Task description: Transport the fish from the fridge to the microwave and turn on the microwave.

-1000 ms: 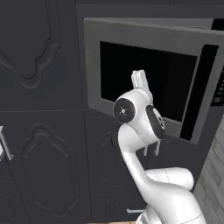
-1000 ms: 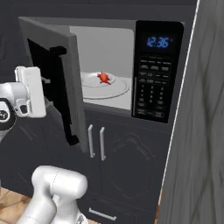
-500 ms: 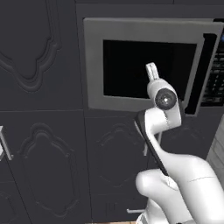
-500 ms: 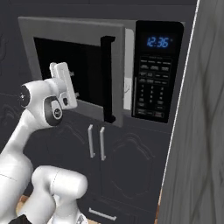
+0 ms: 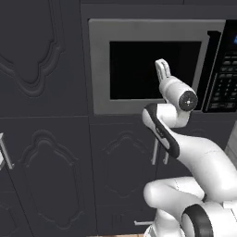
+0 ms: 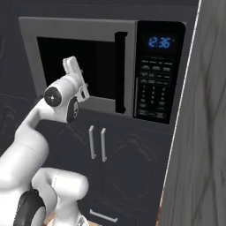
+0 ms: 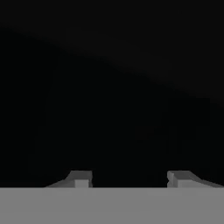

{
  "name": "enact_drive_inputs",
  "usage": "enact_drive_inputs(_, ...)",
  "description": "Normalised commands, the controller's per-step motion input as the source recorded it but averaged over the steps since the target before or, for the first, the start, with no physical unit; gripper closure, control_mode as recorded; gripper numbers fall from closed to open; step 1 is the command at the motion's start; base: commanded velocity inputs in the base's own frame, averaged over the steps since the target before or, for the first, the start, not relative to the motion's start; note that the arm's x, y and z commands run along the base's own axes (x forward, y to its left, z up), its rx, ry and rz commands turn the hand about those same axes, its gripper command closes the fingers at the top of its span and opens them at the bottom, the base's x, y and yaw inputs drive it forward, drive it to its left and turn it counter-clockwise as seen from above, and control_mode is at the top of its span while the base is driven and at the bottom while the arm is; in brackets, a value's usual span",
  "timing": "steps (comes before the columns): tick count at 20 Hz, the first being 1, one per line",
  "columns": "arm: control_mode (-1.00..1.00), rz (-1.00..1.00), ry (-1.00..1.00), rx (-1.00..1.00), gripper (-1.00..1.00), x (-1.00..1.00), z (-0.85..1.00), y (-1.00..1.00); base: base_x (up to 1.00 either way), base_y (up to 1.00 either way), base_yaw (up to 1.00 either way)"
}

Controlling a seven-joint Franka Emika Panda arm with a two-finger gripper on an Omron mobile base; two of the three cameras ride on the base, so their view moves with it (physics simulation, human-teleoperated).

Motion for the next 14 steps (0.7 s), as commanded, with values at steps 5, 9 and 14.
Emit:
enact_drive_inputs(5, -1.00, 0.06, 0.26, 0.03, -1.00, -0.06, 0.17, 0.01, 0.00, 0.00, 0.00)
enact_drive_inputs(9, -1.00, 0.01, 0.12, 0.00, -1.00, -0.98, 0.02, 0.00, 0.00, 0.00, 0.00)
enact_drive_inputs(14, -1.00, 0.00, 0.08, 0.02, -1.00, -1.00, 0.43, 0.00, 0.00, 0.00, 0.00)
